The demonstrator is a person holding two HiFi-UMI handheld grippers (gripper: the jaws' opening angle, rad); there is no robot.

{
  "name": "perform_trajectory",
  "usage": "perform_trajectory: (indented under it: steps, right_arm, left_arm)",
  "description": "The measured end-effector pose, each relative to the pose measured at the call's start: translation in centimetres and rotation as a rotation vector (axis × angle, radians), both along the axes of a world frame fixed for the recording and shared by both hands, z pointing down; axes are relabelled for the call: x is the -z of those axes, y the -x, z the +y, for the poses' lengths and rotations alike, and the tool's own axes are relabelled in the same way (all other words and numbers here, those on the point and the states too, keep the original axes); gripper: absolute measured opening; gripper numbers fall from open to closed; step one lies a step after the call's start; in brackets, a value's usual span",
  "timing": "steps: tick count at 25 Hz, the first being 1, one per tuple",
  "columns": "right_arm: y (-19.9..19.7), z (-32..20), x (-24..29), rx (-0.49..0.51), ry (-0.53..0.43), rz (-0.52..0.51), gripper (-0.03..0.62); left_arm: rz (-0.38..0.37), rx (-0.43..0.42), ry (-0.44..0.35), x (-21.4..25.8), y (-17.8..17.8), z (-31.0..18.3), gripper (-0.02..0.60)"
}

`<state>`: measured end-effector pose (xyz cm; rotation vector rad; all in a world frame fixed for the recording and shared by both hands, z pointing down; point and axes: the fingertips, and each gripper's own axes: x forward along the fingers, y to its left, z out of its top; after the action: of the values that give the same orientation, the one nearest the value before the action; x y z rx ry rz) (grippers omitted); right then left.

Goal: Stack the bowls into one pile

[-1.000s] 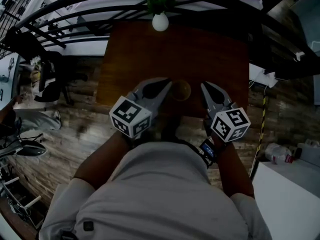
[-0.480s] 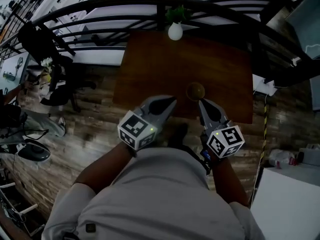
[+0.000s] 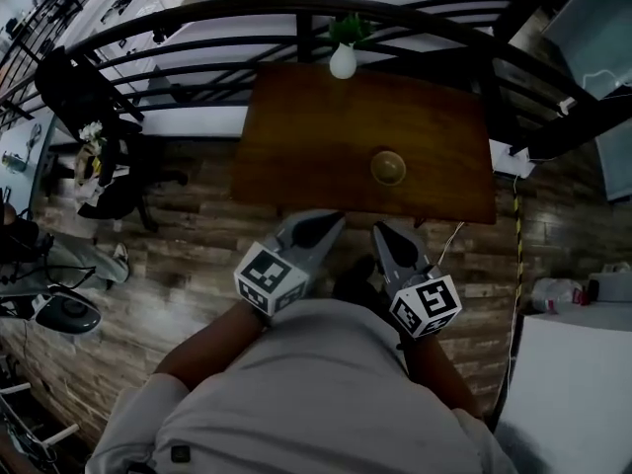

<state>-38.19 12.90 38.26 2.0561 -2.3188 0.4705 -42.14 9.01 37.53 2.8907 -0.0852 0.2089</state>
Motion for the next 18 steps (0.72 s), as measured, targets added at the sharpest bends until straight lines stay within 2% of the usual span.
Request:
perform_trajectory:
  steps: [5, 9, 18]
  right_arm:
    - [1.4, 1.6, 1.2, 0.006, -0.019, 0.047, 0.008]
    - [1.9, 2.5, 1.4, 0.006, -0.004, 0.047, 0.008]
    - [2.0, 3.0, 2.2, 0.003, -0.008, 0.045, 0.008]
  left_arm:
    - [0.014, -0.023, 0.002, 0.5, 0.7, 1.2, 0.005]
    - [0.031, -0.037, 0.009, 0.8, 0.4, 2.4, 0.005]
    - [0.036, -0.085, -0.046, 1.7, -0.3, 4.2, 0.005]
